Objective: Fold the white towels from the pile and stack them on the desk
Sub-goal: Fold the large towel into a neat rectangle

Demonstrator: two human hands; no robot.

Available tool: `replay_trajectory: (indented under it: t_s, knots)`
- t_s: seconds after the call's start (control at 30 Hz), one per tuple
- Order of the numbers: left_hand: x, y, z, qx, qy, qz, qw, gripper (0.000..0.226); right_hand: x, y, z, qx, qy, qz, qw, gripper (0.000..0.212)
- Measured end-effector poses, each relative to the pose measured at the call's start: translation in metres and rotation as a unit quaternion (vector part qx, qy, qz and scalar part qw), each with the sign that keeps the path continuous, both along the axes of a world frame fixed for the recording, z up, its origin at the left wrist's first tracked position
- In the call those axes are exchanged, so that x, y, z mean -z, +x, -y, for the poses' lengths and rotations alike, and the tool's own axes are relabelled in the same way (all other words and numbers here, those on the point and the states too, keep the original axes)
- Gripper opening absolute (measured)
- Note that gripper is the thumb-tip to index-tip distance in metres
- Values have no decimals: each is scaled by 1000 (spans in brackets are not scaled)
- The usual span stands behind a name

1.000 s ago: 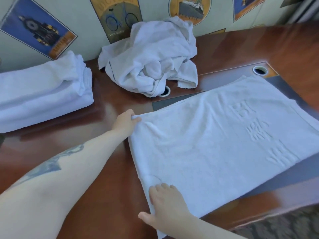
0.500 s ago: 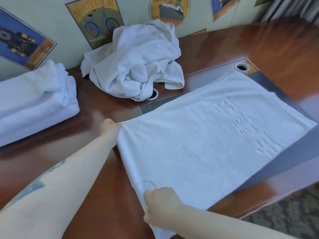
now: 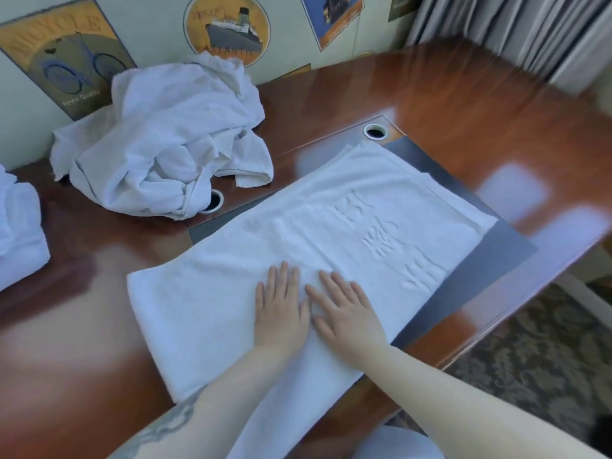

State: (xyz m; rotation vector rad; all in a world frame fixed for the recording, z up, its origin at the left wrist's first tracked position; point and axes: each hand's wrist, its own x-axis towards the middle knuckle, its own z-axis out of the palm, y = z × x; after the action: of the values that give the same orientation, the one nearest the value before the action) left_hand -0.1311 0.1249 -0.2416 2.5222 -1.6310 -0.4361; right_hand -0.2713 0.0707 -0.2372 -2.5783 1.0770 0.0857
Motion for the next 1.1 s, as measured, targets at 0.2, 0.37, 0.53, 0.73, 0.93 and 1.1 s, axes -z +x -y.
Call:
replay_trajectory:
  t_s: [0.2, 0.37, 0.53, 0.73, 0.93, 1.1]
  knots:
    - [2, -40, 53, 99, 19, 15, 995, 60, 2, -48, 53, 95, -20, -38, 995, 59]
    - [-1, -47, 139, 229, 37, 25, 972, 59, -3, -96, 117, 212, -2, -71, 975, 63]
    - [-15, -41, 241, 342, 80, 43, 935, 58, -8, -141, 181, 311, 20, -69, 948, 66]
    - [-40, -36, 356, 425, 59, 155, 890, 48, -11, -159, 237, 377, 84, -40, 922, 77]
    - [-61, -44, 434, 447, 226, 159, 851, 96, -32, -142, 280, 406, 104, -63, 906, 61]
    - [-72, -43, 466, 443, 270, 198, 832, 85, -46, -143, 310, 400, 243, -106, 877, 48]
